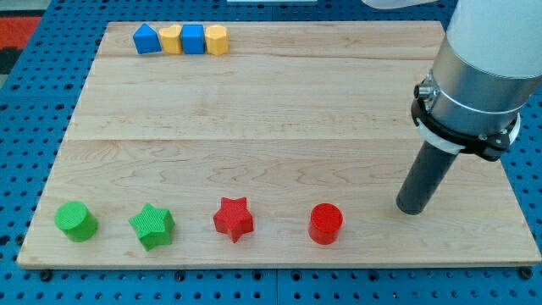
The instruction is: Point at the yellow hexagon
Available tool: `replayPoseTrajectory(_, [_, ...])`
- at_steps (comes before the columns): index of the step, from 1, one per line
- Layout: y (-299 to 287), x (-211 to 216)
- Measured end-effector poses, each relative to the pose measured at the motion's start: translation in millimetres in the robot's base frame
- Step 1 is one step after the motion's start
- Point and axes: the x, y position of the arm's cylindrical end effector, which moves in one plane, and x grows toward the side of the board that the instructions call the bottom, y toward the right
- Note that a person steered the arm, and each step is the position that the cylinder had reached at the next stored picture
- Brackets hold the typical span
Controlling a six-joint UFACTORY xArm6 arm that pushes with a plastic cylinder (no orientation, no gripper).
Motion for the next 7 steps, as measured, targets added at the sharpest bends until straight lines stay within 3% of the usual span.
replayPoseTrajectory(3, [10.8,2.9])
replayPoseTrajectory(4, [-2.2,-87.0])
replayPoseTrajectory(5, [-21.4,-126.2])
replayPoseTrajectory(7, [-79.6,-250.9])
